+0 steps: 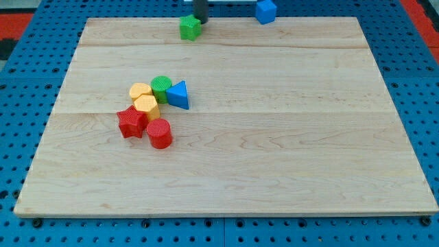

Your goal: Push the green star to the group of blocks

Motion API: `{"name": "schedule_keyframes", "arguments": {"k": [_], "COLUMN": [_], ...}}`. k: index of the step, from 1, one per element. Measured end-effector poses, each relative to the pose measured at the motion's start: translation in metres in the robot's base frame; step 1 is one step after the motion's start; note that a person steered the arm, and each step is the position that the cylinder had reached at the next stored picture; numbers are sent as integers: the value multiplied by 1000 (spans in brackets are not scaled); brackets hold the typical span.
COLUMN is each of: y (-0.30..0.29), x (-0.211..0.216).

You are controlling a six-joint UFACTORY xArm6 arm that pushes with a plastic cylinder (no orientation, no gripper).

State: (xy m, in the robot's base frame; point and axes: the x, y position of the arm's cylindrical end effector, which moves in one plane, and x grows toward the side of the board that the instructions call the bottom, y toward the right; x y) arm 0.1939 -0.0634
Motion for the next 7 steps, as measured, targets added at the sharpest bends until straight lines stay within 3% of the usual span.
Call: {"name": "schedule_keyframes", "arguments": {"k": [1,2,3,4,5,6,7], "y": [-21,40,45,80,12,-37,-8], "x": [30,109,117,56,38,56,123]}}
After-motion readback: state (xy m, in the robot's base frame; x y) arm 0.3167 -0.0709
